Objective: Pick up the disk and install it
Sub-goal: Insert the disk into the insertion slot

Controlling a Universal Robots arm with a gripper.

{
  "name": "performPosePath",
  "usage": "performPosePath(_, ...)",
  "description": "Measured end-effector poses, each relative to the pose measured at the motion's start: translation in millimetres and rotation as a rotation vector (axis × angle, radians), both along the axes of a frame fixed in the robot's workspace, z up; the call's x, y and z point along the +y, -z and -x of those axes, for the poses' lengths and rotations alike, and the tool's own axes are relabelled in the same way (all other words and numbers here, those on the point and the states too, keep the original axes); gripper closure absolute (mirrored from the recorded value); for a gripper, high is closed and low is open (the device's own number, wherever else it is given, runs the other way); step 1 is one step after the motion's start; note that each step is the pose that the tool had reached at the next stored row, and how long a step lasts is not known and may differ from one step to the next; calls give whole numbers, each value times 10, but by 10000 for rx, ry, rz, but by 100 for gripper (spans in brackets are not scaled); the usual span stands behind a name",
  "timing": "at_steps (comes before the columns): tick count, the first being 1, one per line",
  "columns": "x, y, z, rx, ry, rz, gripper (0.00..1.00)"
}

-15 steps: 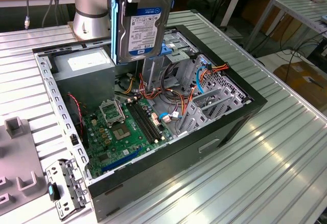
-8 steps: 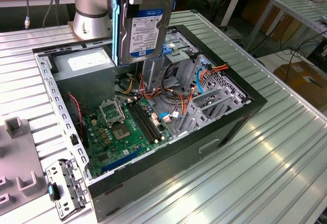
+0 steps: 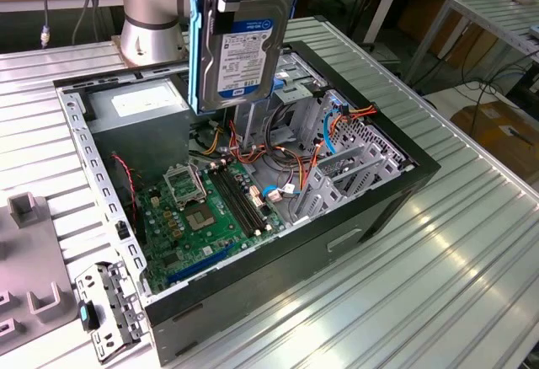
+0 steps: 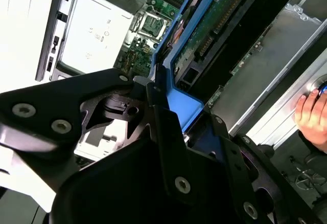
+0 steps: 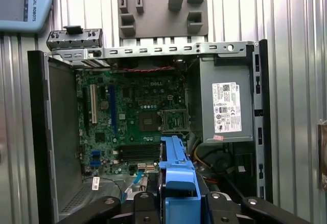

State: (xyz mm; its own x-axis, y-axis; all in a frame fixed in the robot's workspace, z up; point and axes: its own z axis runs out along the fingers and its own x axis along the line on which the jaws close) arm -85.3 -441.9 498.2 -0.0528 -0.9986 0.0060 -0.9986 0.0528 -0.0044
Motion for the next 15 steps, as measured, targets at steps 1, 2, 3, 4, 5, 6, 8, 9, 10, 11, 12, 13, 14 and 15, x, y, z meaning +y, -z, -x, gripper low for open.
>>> performPosePath(1, -19, 0, -1, 0, 1, 0, 63)
performPosePath(2, -32, 0, -2, -1, 1, -1, 63)
performPosePath(3, -43, 0, -3, 0, 1, -1, 63)
performPosePath(4, -51, 0, -4, 0, 1, -1, 63)
performPosePath(5, -59, 0, -5, 0, 0, -1, 63)
performPosePath(6, -72, 0, -6, 0, 0, -1, 63)
performPosePath(8, -92, 0, -8, 0, 1, -1, 63)
performPosePath(9, -104, 0, -9, 0, 0, 0, 63)
performPosePath(10, -117, 0, -10, 0, 0, -1, 63)
performPosePath(11, -124, 0, -11, 0, 1, 0, 63)
performPosePath(12, -130, 0, -12, 0, 0, 0, 63)
performPosePath(13, -139, 0, -13, 0, 0, 0, 63)
performPosePath(14, -153, 0, -13, 0, 1, -1, 63)
performPosePath(15, -164, 0, -13, 0, 0, 0, 63)
